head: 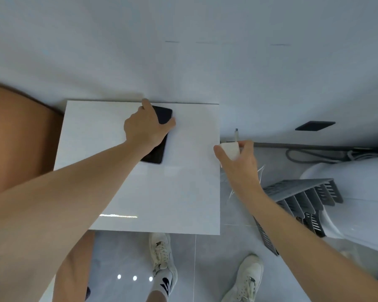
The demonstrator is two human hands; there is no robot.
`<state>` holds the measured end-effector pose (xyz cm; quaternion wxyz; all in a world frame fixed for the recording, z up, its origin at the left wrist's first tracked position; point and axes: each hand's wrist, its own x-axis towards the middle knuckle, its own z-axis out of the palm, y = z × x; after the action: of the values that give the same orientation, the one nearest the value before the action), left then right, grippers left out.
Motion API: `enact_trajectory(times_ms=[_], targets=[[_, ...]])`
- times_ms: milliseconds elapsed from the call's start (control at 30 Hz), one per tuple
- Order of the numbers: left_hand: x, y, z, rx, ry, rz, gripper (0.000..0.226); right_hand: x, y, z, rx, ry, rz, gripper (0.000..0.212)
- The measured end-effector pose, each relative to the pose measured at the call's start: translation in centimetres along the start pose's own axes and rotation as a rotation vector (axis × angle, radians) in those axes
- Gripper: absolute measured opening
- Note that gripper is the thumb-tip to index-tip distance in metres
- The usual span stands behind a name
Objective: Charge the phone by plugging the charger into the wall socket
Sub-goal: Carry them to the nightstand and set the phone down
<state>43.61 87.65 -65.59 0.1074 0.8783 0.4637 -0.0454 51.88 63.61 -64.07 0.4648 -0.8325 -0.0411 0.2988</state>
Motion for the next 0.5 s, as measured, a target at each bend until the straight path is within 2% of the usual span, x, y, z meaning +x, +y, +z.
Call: enact_trajectory(times_ms=[133, 500], targets=[[1.1, 0.3, -0.1, 0.136, 0.024, 0.063, 0.105, 0.7, 0.4, -0.1, 0.031, 0.013, 0.006, 0.049], [1.5, 0.7, 0.4, 0.209, 0.053, 0.074, 0.096, 1.7, 1.2, -2.3, 0.058, 0.001, 0.009, 0.049]])
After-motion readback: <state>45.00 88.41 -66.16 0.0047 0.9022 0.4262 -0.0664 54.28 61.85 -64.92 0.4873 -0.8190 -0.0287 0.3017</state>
